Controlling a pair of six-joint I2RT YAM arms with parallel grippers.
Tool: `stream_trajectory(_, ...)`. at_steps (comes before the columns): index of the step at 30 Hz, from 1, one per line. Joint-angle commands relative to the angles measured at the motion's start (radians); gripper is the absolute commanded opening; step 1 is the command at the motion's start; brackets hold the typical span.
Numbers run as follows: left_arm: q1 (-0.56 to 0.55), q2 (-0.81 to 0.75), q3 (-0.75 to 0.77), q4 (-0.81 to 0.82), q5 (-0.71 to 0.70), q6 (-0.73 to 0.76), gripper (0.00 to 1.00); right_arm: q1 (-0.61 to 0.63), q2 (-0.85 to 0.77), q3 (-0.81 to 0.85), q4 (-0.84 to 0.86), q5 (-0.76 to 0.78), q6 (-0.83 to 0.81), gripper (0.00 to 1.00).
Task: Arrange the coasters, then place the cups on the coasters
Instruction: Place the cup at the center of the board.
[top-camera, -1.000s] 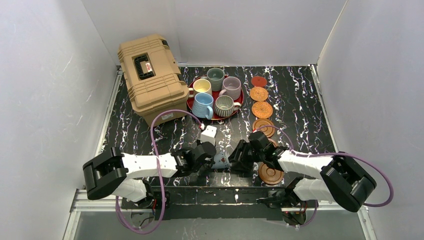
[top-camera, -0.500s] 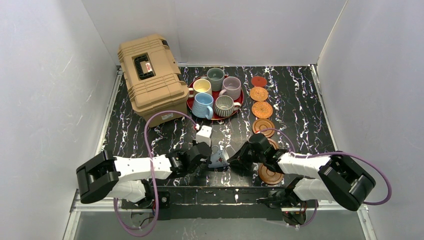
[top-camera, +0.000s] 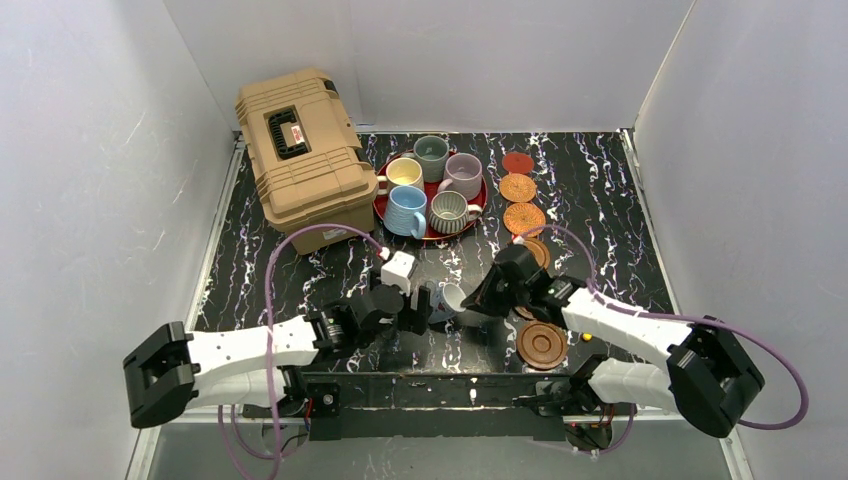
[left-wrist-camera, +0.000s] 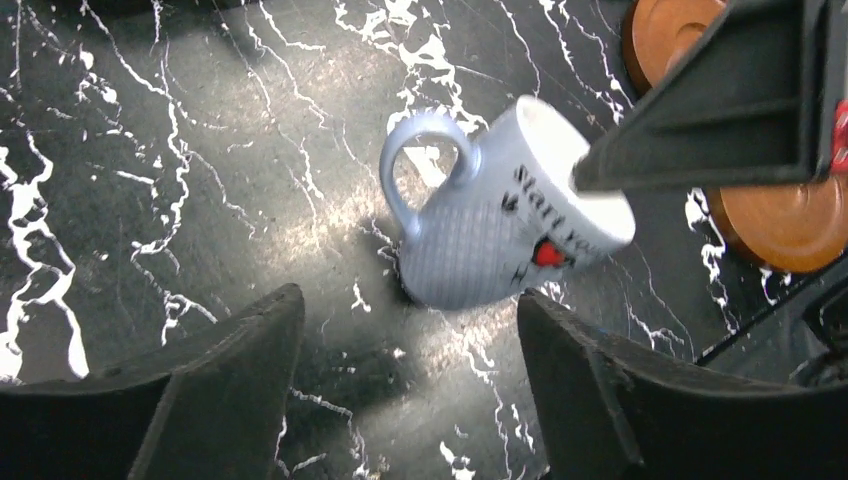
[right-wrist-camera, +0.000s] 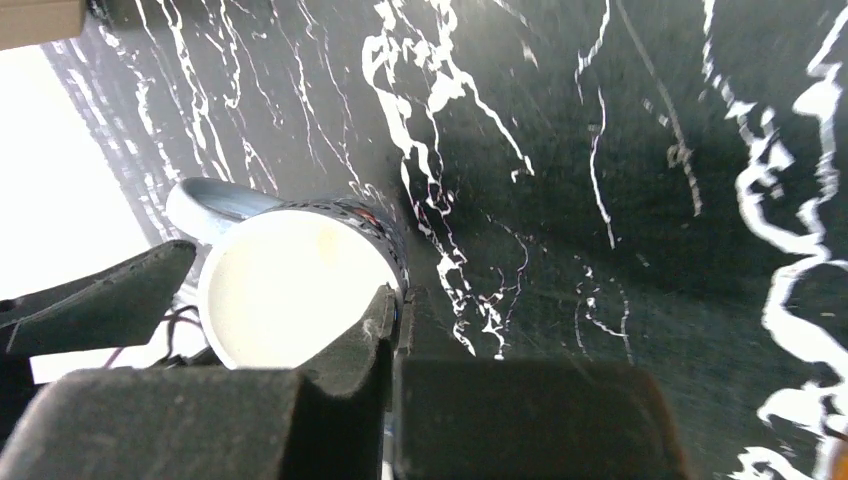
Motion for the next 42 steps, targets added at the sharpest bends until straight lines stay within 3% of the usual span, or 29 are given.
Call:
stream_trajectory(1, 0.006, -0.107, 0.033, -0.185, 0.017, 0.017, 0.81, -0.006, 0.008, 0.223, -0.264, 0.130, -0.248, 0.01)
stream_trajectory(6, 0.010, -0.213, 0.037, -0.312, 0.056, 0.007, 0.91, -0.007, 0.129, 0.455, -0.528, 0.214, -0.500, 0.01)
stream_trajectory(13, 0.065, -0.241, 0.181, -0.532, 0.149, 0.028, 0.98, -0.005, 0.308, 0.735, -0.798, 0.292, -0.844, 0.01)
stream_trajectory(21, 0.203, -0.233, 0.297, -0.615, 0.424, 0.162, 0.98, -0.005, 0.322, 0.732, -0.755, 0.260, -1.069, 0.01)
stream_trajectory(27, 0.246, -0.195, 0.365, -0.721, 0.375, 0.320, 0.98, -0.005, 0.339, 0.702, -0.702, 0.262, -1.146, 0.01)
stream_trajectory(32, 0.260, -0.199, 0.356, -0.688, 0.308, 0.399, 0.98, -0.005, 0.316, 0.652, -0.615, 0.255, -1.189, 0.01)
stream_trajectory(36, 0.281, -0.186, 0.334, -0.666, 0.337, 0.415, 0.98, -0.005, 0.320, 0.642, -0.586, 0.208, -1.212, 0.01)
stream_trajectory(42, 0.281, -0.188, 0.322, -0.666, 0.349, 0.410, 0.98, -0.002, 0.319, 0.624, -0.578, 0.214, -1.207, 0.14)
